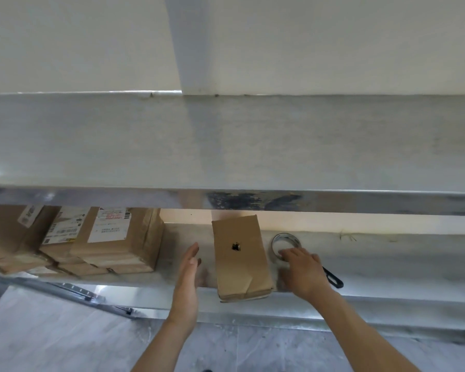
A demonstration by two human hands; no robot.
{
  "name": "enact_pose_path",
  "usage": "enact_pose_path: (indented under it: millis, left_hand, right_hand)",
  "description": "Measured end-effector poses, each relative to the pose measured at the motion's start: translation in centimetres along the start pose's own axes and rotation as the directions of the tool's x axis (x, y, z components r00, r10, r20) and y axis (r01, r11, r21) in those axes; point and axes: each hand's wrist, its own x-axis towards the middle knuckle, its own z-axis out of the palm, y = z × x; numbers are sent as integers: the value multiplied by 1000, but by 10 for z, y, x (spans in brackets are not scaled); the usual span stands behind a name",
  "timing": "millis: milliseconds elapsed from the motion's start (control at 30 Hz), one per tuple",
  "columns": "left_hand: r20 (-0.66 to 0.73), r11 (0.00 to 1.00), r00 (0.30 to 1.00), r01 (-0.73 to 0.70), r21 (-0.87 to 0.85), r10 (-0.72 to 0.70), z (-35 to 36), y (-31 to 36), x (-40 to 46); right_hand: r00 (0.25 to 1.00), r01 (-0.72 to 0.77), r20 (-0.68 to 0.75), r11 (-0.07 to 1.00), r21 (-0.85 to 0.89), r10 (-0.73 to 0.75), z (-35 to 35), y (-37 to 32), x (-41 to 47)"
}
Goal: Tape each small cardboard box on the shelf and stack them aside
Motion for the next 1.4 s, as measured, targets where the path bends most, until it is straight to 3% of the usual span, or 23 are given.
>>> enact_pose_path:
  millis: [67, 200, 267, 333, 400, 467, 567, 700, 833, 1033, 1167, 1233, 1333, 1400]
  left_hand:
    - [-48, 997, 998, -48, 64, 51, -2, 6, -1]
    - [-36, 953, 979, -188, 239, 202, 3, 27, -3]
    - [37, 866, 941, -325, 381, 337, 9, 36, 0]
    - [153, 764, 898, -432, 479, 412, 22, 47, 3]
    - [275, 718, 883, -469, 514, 379, 38, 62, 3]
    - [366, 689, 870, -488, 536, 332, 52, 75, 5]
    - [399, 722, 883, -442, 533, 247, 62, 86, 9]
    - [342, 874, 909, -354, 334, 238, 58, 90, 14]
    - [223, 891, 935, -334, 308, 274, 50, 91, 17]
    - [192, 883, 946, -316, 347, 263, 39, 88, 25]
    - [155, 906, 972, -223, 361, 177, 32, 84, 30]
    - [123, 922, 986, -147, 357, 110, 26, 82, 32]
    - [84, 955, 996, -41, 295, 17, 12, 80, 34]
    - [56, 950, 998, 8, 312, -26, 3, 78, 33]
  right_hand:
    - [999, 27, -23, 996, -88, -29, 4, 1, 6]
    - [993, 13, -116, 997, -76, -22, 1, 3, 11]
    - [974, 32, -226, 997, 68, -16, -9, 4, 6]
    - [922, 148, -386, 955, 255, -40, -27, 6, -5]
    - [873, 276, -482, 887, 369, -72, -47, 4, -19]
    - [878, 351, -463, 821, 450, -122, -67, -5, -29]
    - [896, 409, -387, 749, 522, -219, -87, -20, -38]
    - [910, 404, -318, 734, 546, -265, -98, -32, -40]
    - [923, 384, -262, 739, 554, -283, -102, -36, -36]
    - [902, 431, -243, 711, 555, -358, -118, -52, -30]
    - [910, 400, -171, 687, 607, -378, -129, -66, -20]
    - [911, 401, -152, 733, 549, -384, -133, -72, -11]
    - [921, 389, -90, 887, 248, -379, -137, -70, 3]
    - [944, 331, -58, 933, 140, -326, -136, -64, 13]
